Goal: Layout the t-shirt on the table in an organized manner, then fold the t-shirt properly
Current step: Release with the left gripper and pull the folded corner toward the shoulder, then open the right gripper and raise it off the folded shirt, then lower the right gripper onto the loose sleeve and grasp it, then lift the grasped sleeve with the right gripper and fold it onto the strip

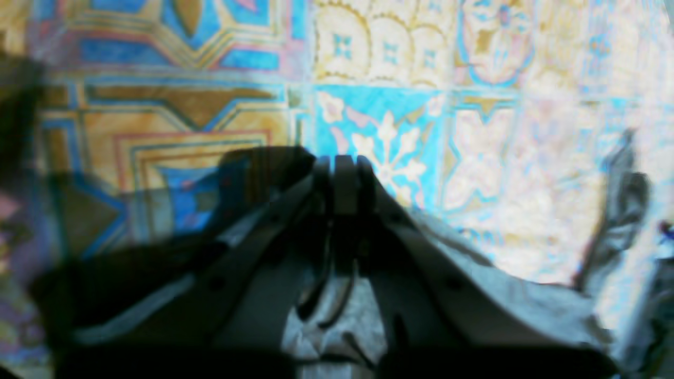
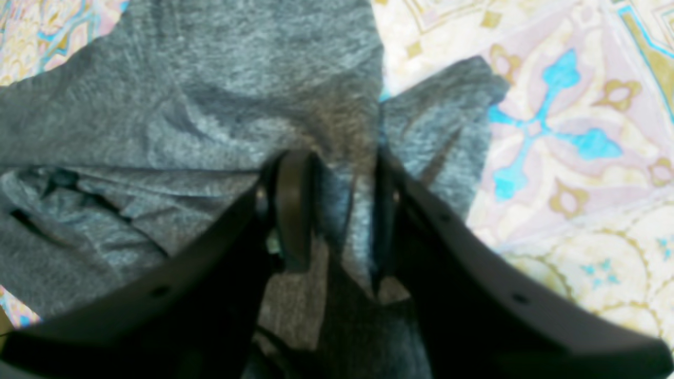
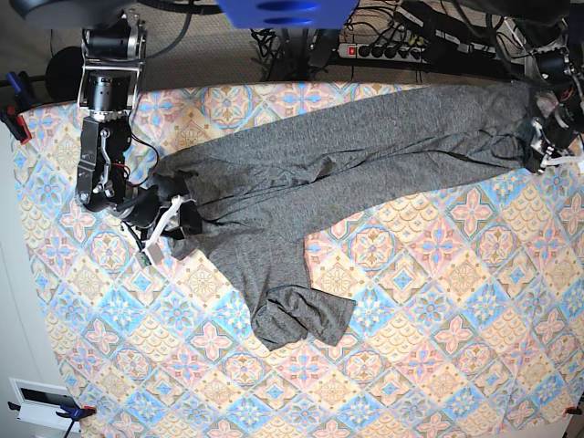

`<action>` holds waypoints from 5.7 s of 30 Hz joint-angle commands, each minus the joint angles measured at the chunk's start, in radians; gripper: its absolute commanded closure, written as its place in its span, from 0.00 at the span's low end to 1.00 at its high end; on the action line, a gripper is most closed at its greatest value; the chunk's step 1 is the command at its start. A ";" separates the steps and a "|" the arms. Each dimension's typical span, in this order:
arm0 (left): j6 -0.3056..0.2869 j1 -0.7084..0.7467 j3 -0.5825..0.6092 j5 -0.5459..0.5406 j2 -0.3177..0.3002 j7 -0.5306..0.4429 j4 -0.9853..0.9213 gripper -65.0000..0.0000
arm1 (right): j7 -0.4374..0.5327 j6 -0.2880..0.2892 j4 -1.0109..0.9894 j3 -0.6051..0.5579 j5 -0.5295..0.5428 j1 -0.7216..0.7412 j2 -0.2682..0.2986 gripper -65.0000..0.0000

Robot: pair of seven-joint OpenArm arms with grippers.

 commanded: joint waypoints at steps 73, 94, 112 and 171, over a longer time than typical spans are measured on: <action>-0.003 0.139 -0.054 -0.023 -0.008 0.031 0.075 0.50 | 0.374 0.007 -0.628 -0.180 0.015 0.420 -0.010 0.51; -0.003 0.139 -0.054 -0.026 0.012 0.032 0.075 0.50 | 0.376 0.007 -0.630 -0.286 -0.186 0.422 -0.194 0.50; -0.003 0.132 -0.054 -0.025 0.018 0.031 0.075 0.50 | 0.379 0.007 -0.630 -0.284 -0.188 0.497 -0.223 0.57; -0.001 0.110 -0.047 -0.020 0.018 0.031 0.073 0.50 | 0.166 -0.073 0.656 -0.286 -0.190 -0.304 -0.025 1.00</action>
